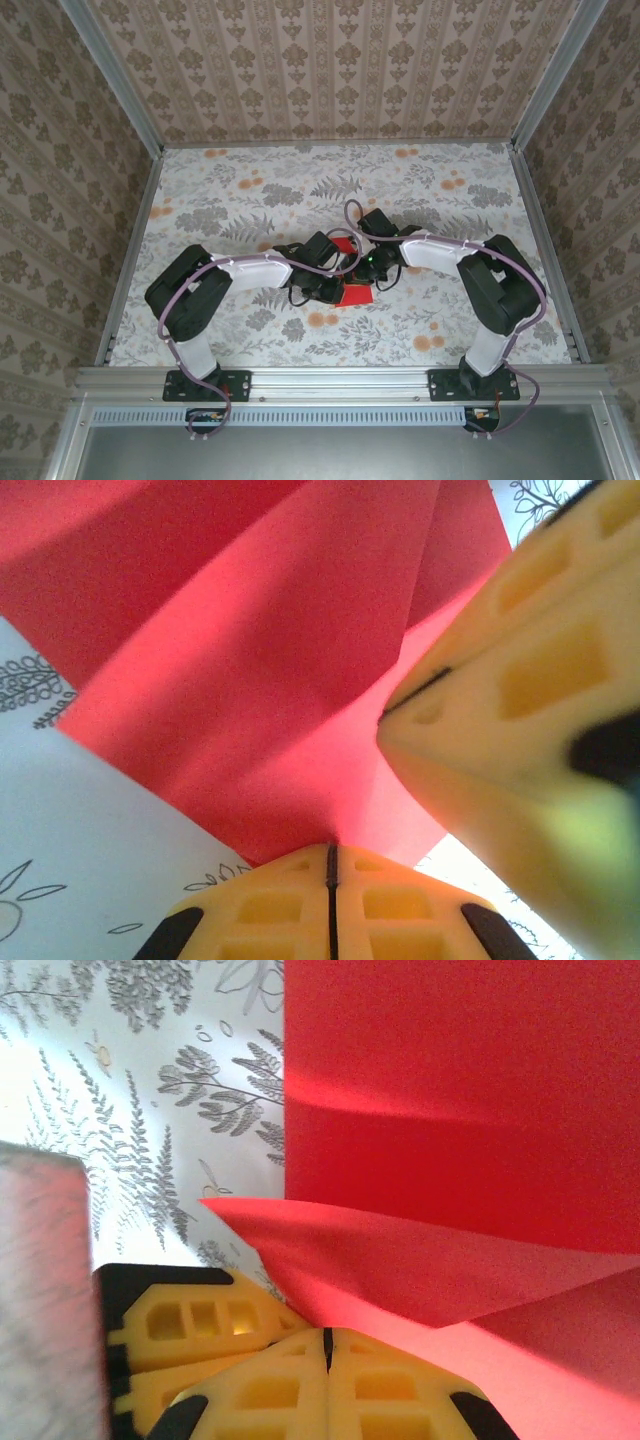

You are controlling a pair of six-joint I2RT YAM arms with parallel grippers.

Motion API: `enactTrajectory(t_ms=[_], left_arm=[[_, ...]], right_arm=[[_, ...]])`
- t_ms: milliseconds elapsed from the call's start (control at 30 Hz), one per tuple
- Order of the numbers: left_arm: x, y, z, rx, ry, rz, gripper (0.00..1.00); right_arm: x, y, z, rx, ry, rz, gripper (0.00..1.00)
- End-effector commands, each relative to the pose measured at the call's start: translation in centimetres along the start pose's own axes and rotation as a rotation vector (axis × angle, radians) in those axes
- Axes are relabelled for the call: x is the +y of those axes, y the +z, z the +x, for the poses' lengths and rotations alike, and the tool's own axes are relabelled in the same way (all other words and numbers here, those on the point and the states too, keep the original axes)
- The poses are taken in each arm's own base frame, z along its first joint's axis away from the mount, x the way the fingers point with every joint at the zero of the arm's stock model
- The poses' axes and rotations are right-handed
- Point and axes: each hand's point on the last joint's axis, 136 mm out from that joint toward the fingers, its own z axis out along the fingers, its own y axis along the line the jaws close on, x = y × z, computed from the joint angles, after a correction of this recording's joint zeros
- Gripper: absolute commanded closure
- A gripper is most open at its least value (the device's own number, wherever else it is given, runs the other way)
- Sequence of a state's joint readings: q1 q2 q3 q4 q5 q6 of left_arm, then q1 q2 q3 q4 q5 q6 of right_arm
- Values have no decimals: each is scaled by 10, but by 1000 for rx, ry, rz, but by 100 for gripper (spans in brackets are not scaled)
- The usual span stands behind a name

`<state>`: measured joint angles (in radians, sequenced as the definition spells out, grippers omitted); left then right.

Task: Fold a paper plane with a square sheet of paper (fold left side to right side)
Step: Fold the triangle a second time at the center of the table.

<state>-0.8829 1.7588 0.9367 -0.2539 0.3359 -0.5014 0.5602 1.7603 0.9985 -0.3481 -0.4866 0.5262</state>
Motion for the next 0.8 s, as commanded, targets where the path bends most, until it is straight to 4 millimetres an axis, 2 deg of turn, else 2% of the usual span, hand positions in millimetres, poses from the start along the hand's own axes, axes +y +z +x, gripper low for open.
enactTrajectory(t_ms=[0, 267, 600, 767], left_arm=[[25, 10, 33, 115, -19, -103, 92], [26, 10, 34, 122, -21, -113, 92], [30, 12, 38, 137, -28, -126, 92], [31, 13, 40, 140, -33, -124, 92]], right_arm=[[1, 9, -1, 29, 3, -6, 100], [-19, 18, 3, 54, 3, 67, 100], [-46, 6, -1, 60, -14, 171, 100], [-58, -3, -11, 43, -4, 189, 100]])
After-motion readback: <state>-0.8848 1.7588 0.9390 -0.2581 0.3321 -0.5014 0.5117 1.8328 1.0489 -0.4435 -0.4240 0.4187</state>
